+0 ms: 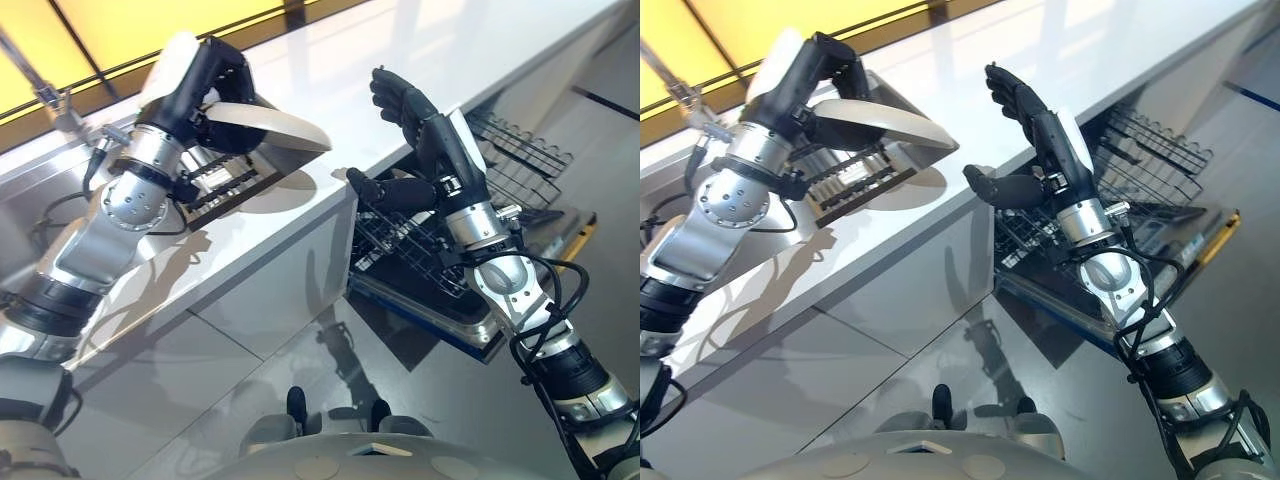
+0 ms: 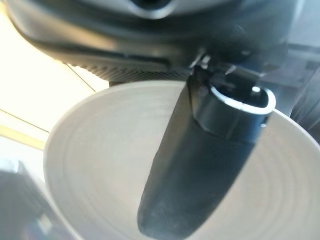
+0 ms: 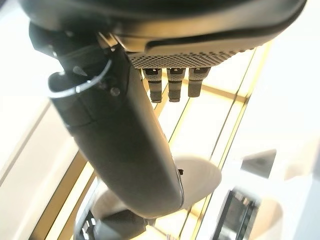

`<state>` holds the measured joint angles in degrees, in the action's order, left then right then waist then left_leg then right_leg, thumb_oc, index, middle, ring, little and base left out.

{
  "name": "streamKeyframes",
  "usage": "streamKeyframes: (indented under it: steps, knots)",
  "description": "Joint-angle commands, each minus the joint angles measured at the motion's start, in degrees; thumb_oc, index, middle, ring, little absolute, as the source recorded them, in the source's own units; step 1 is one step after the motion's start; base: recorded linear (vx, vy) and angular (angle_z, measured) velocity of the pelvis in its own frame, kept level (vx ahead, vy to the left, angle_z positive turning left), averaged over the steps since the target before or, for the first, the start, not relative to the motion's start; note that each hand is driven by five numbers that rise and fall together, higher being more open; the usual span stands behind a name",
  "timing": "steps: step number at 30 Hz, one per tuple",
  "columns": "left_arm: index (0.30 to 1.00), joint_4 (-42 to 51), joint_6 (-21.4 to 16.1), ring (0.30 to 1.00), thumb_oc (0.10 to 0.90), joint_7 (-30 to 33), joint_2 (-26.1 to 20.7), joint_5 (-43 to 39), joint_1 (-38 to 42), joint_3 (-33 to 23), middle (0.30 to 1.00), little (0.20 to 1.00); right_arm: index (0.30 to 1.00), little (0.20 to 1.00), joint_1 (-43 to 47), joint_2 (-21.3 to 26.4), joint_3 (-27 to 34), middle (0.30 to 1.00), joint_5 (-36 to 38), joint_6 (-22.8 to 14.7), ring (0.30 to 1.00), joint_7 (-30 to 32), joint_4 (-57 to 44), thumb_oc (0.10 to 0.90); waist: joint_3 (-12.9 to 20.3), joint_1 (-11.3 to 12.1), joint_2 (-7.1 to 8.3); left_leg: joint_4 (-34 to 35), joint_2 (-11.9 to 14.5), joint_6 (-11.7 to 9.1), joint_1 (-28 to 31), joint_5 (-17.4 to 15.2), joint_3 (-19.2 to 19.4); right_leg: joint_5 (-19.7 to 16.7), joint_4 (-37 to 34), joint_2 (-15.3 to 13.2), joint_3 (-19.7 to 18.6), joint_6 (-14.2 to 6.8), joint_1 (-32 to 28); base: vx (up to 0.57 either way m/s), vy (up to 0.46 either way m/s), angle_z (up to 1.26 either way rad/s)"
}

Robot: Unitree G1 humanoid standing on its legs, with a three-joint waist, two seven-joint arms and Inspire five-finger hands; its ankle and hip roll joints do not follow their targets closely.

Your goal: Pick up plates and place into dishwasher.

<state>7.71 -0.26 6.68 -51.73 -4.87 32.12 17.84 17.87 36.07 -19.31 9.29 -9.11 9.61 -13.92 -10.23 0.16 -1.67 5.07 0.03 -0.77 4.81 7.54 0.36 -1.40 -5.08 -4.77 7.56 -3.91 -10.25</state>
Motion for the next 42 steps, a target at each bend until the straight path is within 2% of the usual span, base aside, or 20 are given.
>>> streamKeyframes:
  steps: [1,8,13,14,15,16,19,20,22,25,28,29,30,37,42]
  knots:
    - [0.3,0.78,-4.68,0.3,0.1,0.2,-0.24,-2.78,2.33,-5.63,0.3,0.2,0.9,0.9,7.53,-2.98,-1.72,0.9,-2.01,-2.32,0.9,2.62,-5.13,0.8,7.84,2.32,0.47,-1.62,-3.07,1.24,1.98,-8.44,1.34,2.62,5.03,2.62,2.01,-0.43,4.25,-0.05,-0.052,0.41]
    - [0.3,0.96,-4.85,0.3,0.1,-1.1,0.51,-5.98,4.74,-4.03,0.3,0.2,0.9,0.9,10.65,-5.6,-5.54,0.9,-1.48,-1.47,0.9,1.87,-3.99,0.8,8.27,3.82,0.18,-0.69,-3.09,0.63,1.32,-7.16,-0.11,2.78,4.59,2.33,3.99,-0.32,3.71,-0.04,-0.021,0.25]
    - [0.3,1.7,-4.3,0.3,0.1,-3.4,3.47,-7.54,5.13,-3.1,0.3,0.2,0.9,0.9,11.24,-8.33,-6.59,0.9,-2.58,-0.81,0.9,3.14,-3.5,0.8,8.44,4.33,0.06,-0.4,-3.13,0.35,0.77,-6.57,-0.69,2.61,4.19,2.17,4.9,-0.29,3.64,-0.02,-0.004,0.17]
    - [0.3,1.76,-4.25,0.3,0.1,-3.57,3.7,-7.41,5.14,-3.01,0.3,0.2,0.679,0.642,11.33,-8.55,-6.68,0.679,-2.77,-0.73,0.679,3.36,-3.38,0.542,8.45,4.36,0.05,-0.4,-3.14,0.33,0.74,-6.55,-0.72,2.61,4.17,2.15,4.94,-0.28,3.64,-0.01,0.007,0.19]
    - [0.3,1.8,-4.09,0.3,0.1,-4.3,4.34,-7.2,5.19,-2.6,0.3,0.2,0.3,0.2,11.7,-9.23,-6.89,0.3,-3.45,-0.8,0.3,4.14,-2.7,0.1,8.47,4.51,0.03,-0.39,-3.2,0.33,0.67,-6.54,-0.86,2.62,4.13,2.09,5.02,-0.28,3.6,0.0,0.005,0.17]
    - [0.3,1.89,-4.0,0.3,0.1,-4.53,4.52,-7.16,5.07,-2.54,0.3,0.2,0.3,0.2,11.74,-9.39,-6.91,0.3,-3.69,-0.75,0.3,4.34,-2.57,0.1,8.49,4.54,0.03,-0.38,-3.22,0.33,0.65,-6.52,-0.9,2.62,4.11,2.06,5.06,-0.29,3.59,0.01,0.008,0.12]
    - [0.356,2.52,-3.43,0.356,0.166,-5.68,5.0,-6.75,4.1,-2.87,0.356,0.266,0.3,0.2,11.31,-9.68,-6.61,0.3,-4.19,-0.36,0.3,4.95,-2.72,0.1,8.66,4.62,0.01,-0.25,-3.25,0.31,0.59,-6.48,-1.03,2.55,3.97,2.03,5.06,-0.35,3.6,0.0,0.002,0.01]
    - [0.521,2.82,-3.69,0.521,0.358,-5.95,5.08,-6.75,2.96,-3.61,0.521,0.458,0.3,0.2,10.7,-9.37,-5.97,0.3,-4.01,-0.55,0.3,5.06,-2.85,0.1,8.75,4.61,-0.03,-0.2,-3.29,0.32,0.51,-6.39,-0.95,2.47,3.88,2.01,5.05,-0.38,3.63,0.0,0.0,0.0]
    - [0.58,3.15,-3.71,0.58,0.427,-6.05,5.03,-6.88,2.28,-4.08,0.58,0.527,0.3,0.2,10.26,-9.15,-5.62,0.3,-4.04,-0.78,0.3,5.22,-3.05,0.1,8.77,4.57,-0.09,-0.23,-3.29,0.34,0.48,-6.37,-0.84,2.47,3.9,1.99,5.04,-0.38,3.64,0.0,0.007,0.02]
    - [0.552,3.52,-4.06,0.552,0.394,-6.39,5.18,-7.17,0.8,-5.32,0.552,0.494,0.3,0.2,9.47,-9.01,-4.29,0.3,-4.29,-1.52,0.3,5.74,-3.35,0.1,8.66,4.6,-0.19,-0.34,-3.28,0.39,0.46,-6.42,-0.69,2.54,4.01,1.86,5.13,-0.38,3.66,0.0,0.0,0.0]
    - [0.571,4.07,-4.08,0.571,0.416,-6.76,5.74,-7.2,-0.59,-6.11,0.571,0.516,0.3,0.2,8.82,-9.21,-3.45,0.3,-5.64,-1.84,0.3,6.47,-3.71,0.1,8.55,4.75,-0.22,-0.41,-3.37,0.47,0.58,-6.5,-0.65,2.48,3.97,1.7,5.44,-0.43,3.55,0.0,0.0,0.0]
    - [0.815,4.32,-4.03,0.815,0.701,-6.82,6.02,-7.09,-1.17,-6.4,0.815,0.801,0.3,0.2,8.59,-9.23,-3.17,0.3,-5.99,-1.91,0.3,6.61,-3.77,0.1,8.52,4.81,-0.22,-0.42,-3.38,0.49,0.62,-6.55,-0.61,2.48,3.95,1.63,5.58,-0.45,3.5,0.0,0.0,0.0]
    - [0.9,4.72,-3.56,0.9,0.8,-7.31,6.28,-7.17,-2.08,-6.94,0.9,0.9,0.3,0.2,8.26,-8.92,-2.62,0.3,-6.06,-2.04,0.3,7.1,-3.84,0.1,8.51,4.88,-0.18,-0.5,-3.4,0.5,0.67,-6.63,-0.5,2.46,3.89,1.52,5.67,-0.51,3.41,0.0,0.0,0.0]
    - [0.9,3.97,-2.56,0.9,0.8,-6.87,7.0,-6.05,-4.9,-7.94,0.9,0.9,0.3,0.2,7.45,-7.45,1.2,0.3,-7.54,-3.53,0.3,11.82,-3.47,0.1,8.48,4.79,-0.11,-0.6,-3.42,0.77,1.1,-6.93,-0.26,2.5,3.94,1.51,5.66,-0.47,3.23,0.01,0.0,0.0]
    - [0.9,1.75,-2.97,0.9,0.8,-5.75,5.99,-5.88,-8.69,-11.17,0.9,0.9,0.3,0.2,5.68,-4.56,8.58,0.3,-10.03,-7.06,0.3,19.25,-1.58,0.1,8.49,4.56,-0.04,-0.63,-3.31,0.93,1.44,-7.28,0.11,2.54,3.79,1.52,5.62,-0.55,3.03,0.01,-0.003,0.0]
